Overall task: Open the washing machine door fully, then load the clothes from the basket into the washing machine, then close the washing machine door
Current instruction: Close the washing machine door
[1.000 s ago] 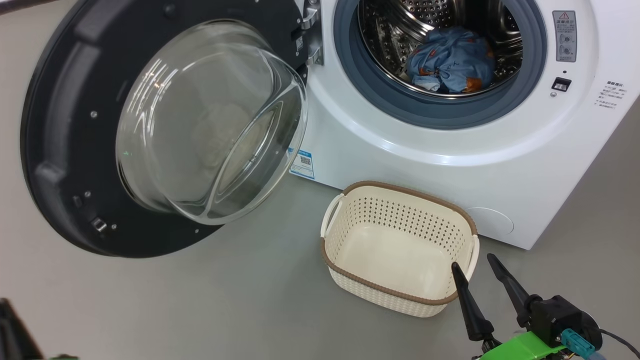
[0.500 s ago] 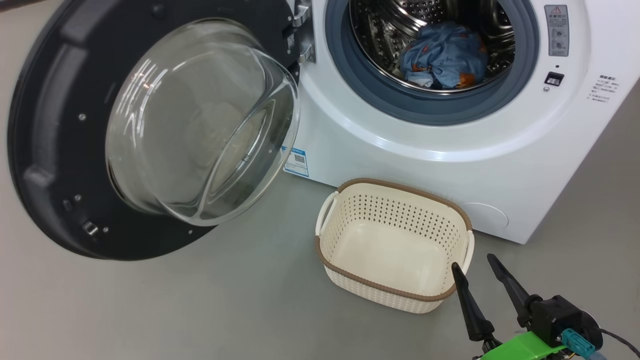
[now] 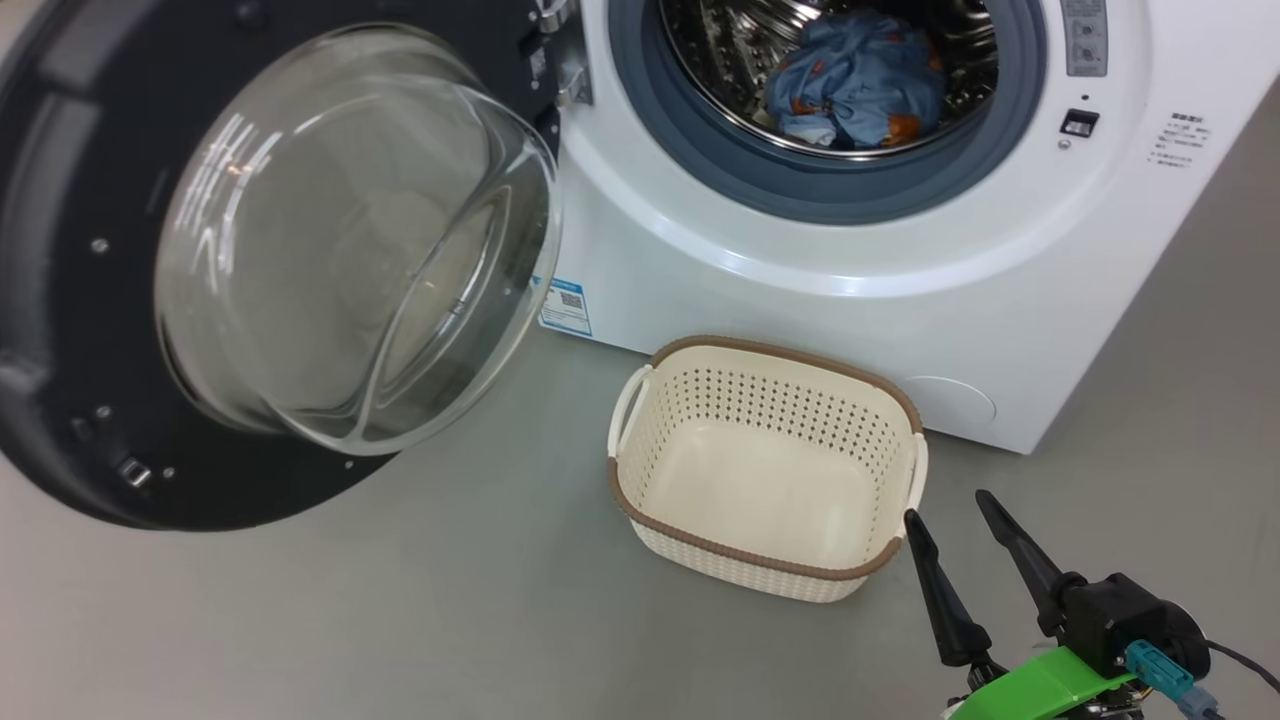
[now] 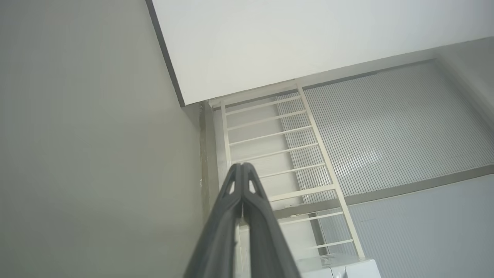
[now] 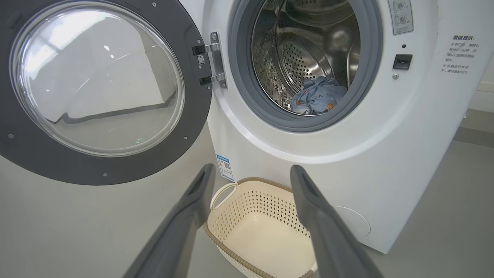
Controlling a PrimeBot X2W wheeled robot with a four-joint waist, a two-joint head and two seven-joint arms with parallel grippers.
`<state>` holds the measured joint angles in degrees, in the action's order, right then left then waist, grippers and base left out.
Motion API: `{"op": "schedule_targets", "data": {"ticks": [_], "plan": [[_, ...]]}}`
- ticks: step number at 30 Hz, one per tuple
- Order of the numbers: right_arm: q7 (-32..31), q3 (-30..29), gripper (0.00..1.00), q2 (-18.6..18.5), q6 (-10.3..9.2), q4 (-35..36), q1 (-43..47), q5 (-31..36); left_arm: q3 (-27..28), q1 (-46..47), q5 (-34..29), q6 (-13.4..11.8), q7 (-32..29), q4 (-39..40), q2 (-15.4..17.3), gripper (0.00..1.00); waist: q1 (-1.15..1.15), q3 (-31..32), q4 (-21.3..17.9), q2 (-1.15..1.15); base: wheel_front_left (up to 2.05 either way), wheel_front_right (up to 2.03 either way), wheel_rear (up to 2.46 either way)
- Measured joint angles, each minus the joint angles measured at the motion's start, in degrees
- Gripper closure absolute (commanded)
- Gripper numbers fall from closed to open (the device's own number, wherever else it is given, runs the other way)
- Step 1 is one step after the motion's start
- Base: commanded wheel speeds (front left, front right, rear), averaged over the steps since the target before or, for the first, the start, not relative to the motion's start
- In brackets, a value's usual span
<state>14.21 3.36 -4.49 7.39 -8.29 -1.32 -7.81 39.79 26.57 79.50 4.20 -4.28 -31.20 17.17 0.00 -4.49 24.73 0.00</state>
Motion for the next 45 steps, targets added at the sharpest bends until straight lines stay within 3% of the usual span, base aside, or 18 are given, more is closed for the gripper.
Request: {"op": "schedule_targets", "data": {"ticks": [9, 28, 45], "plan": [[-0.8, 0.4, 0.00, -0.9, 0.00, 0.9, -1.1, -0.2, -0.6, 5.2, 1.0, -0.5, -3.8, -4.8, 3.7, 1.00, 0.00, -1.8, -2.5, 0.00, 0.00, 0.00, 0.00], [-1.8, 0.4, 0.00, -2.2, 0.00, 2.2, -2.1, -0.3, -4.3, 7.6, 2.5, -0.2, -12.2, -7.7, 4.0, 1.00, 0.00, -4.3, -5.8, 0.00, 0.00, 0.00, 0.00], [-2.1, 0.7, 0.00, -2.0, 0.00, 2.3, -2.0, -0.9, -7.4, 5.5, 2.5, -1.0, -18.0, -6.1, 3.6, 1.00, 0.00, -3.6, -5.7, 0.00, 0.00, 0.00, 0.00]]}}
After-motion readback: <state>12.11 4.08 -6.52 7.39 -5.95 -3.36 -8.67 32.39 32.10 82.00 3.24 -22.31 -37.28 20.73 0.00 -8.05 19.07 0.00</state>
